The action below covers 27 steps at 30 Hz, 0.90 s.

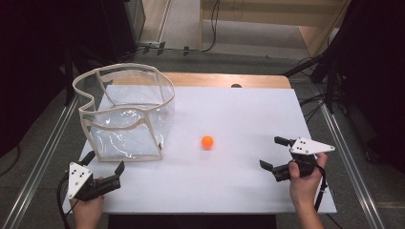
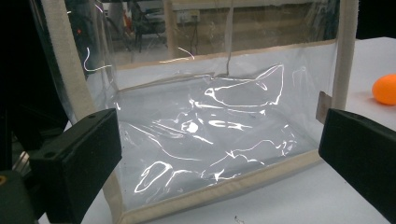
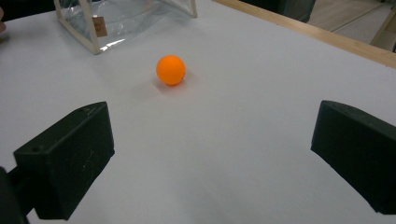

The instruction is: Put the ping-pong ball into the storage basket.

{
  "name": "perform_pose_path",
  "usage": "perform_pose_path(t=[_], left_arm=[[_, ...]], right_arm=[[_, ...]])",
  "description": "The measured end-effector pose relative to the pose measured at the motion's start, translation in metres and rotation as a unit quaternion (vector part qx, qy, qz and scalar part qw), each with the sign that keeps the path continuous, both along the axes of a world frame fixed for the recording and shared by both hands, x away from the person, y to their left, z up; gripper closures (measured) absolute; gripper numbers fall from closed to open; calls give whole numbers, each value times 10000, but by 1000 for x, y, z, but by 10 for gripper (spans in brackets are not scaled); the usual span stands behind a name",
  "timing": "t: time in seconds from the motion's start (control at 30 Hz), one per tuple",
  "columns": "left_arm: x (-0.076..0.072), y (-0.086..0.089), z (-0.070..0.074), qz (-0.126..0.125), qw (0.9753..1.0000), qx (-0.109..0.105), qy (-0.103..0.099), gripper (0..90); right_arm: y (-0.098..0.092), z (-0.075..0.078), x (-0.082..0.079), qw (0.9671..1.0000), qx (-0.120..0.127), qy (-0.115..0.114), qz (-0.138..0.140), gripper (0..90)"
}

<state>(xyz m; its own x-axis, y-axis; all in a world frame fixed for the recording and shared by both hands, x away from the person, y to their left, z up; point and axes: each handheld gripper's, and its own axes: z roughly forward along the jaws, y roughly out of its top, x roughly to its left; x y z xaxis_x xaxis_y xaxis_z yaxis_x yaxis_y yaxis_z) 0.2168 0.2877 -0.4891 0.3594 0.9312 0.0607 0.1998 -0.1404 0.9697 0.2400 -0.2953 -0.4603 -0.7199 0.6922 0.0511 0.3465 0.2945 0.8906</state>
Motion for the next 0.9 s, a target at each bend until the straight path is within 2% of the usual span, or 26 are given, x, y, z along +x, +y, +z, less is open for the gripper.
perform_pose_path(t=[0.33,0.57,0.9], left_arm=[[0,0,0,-7,10000,19,-11,0],[0,0,0,-11,10000,19,9,0],[0,0,0,-22,10000,21,10,0]], right_arm=[[8,11,17,9994,-232,160,187,0],[17,16,26,9987,-301,206,342,0],[35,19,39,9965,-466,338,612,0]])
